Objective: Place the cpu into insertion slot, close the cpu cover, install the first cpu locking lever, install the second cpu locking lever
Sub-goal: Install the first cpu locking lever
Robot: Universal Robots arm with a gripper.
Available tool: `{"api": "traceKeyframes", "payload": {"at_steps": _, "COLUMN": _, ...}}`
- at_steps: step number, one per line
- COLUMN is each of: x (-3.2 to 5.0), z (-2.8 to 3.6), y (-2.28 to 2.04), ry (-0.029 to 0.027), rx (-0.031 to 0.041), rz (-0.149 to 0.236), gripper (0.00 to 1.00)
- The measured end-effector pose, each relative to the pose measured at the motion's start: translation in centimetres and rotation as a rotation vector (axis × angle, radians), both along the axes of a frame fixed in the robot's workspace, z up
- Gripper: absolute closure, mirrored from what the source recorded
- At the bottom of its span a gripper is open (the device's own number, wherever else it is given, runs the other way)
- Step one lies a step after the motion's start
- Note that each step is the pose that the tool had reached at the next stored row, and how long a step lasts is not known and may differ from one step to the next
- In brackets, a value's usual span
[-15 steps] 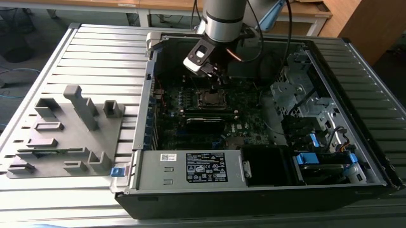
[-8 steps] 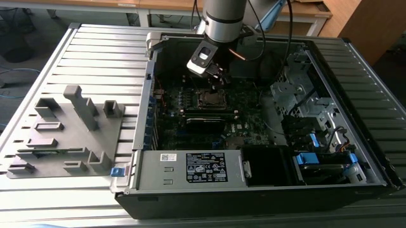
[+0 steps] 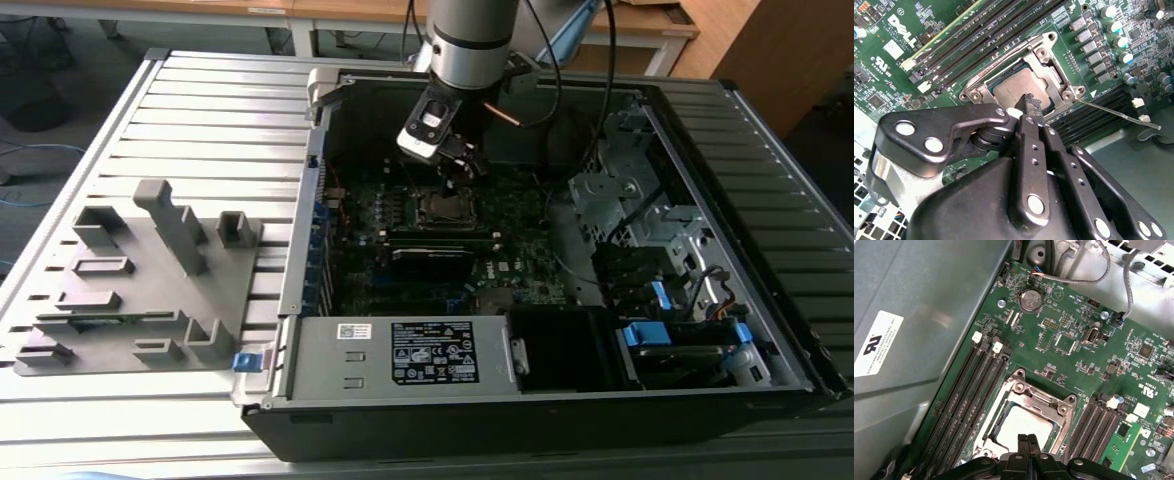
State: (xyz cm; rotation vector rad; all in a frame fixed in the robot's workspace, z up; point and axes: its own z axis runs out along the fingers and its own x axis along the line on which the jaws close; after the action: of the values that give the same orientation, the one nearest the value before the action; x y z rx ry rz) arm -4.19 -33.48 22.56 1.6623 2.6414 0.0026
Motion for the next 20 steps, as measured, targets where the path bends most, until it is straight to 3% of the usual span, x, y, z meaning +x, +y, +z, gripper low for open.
{"api": "traceKeyframes", "payload": {"at_steps": 5, "x": 0.0, "z": 0.0, "y": 0.0, "ry": 0.0, "rx": 0.0, "rz": 0.021, "gripper": 0.89}}
{"api": "traceKeyframes", "payload": {"at_steps": 20, "x": 0.0, "z": -0.05, "y": 0.0, "ry": 0.0, "rx": 0.0, "rz": 0.282, "gripper": 0.89}}
